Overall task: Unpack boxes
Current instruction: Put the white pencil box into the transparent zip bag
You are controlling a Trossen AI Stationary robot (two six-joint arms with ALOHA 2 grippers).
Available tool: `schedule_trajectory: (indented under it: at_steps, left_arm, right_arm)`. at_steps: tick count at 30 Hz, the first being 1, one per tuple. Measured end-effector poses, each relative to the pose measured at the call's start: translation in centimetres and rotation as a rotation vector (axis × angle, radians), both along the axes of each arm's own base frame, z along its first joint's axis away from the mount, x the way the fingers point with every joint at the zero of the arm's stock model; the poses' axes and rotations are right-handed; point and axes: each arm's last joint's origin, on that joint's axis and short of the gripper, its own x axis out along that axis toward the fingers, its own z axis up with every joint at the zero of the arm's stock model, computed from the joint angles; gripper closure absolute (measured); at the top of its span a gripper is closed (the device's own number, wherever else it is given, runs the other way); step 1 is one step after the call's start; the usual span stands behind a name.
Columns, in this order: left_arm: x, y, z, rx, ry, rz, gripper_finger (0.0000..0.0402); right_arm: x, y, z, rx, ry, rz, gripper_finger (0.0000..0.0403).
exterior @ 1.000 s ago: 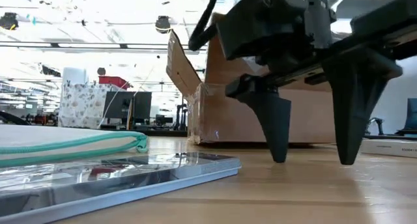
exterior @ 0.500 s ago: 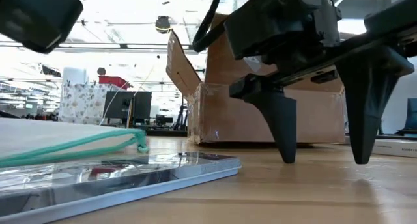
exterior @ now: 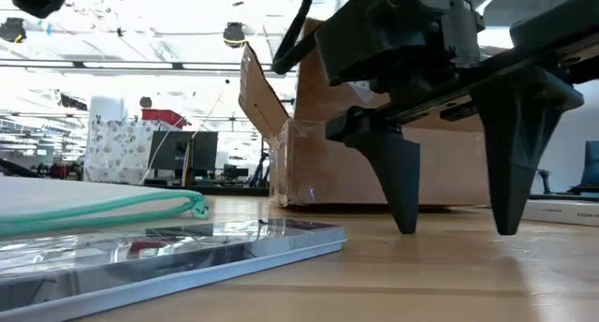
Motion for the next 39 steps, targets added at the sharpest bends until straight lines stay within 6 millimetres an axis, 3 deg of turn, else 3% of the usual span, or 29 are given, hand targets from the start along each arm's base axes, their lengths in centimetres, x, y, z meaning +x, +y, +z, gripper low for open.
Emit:
schedule_trajectory:
  at_steps: [10, 17, 26, 32, 35, 39]
  left_arm:
    - [1.5, -0.9, -0.3, -0.043, -0.2, -0.05, 0.0283]
    - [1.5, -0.2, -0.9, 0.0, -0.148, -0.034, 0.0283]
    - [1.5, -0.7, -3.8, -0.048, -0.153, -0.025, 0.0283]
    - [1.4, -0.6, -3.9, -0.048, -0.152, -0.014, 0.0284]
    - [1.3, -0.6, -3.9, -0.046, -0.139, -0.015, 0.0304]
    - [1.3, -0.6, -3.8, -0.052, -0.136, -0.011, 0.0368]
  right_arm:
    - [0.2, 0.1, 0.0, 0.009, -0.023, 0.0, 0.0112]
    - [0.1, 0.2, 0.0, 0.005, -0.014, 0.003, 0.0112]
    - [0.0, 0.1, 0.0, 0.001, -0.002, 0.006, 0.0112]
    - [0.0, 0.1, 0.0, 0.001, -0.002, 0.006, 0.0112]
    - [0.0, 0.1, 0.0, 0.003, -0.005, 0.007, 0.0112]
    - [0.0, 0.1, 0.0, 0.003, -0.005, 0.008, 0.0112]
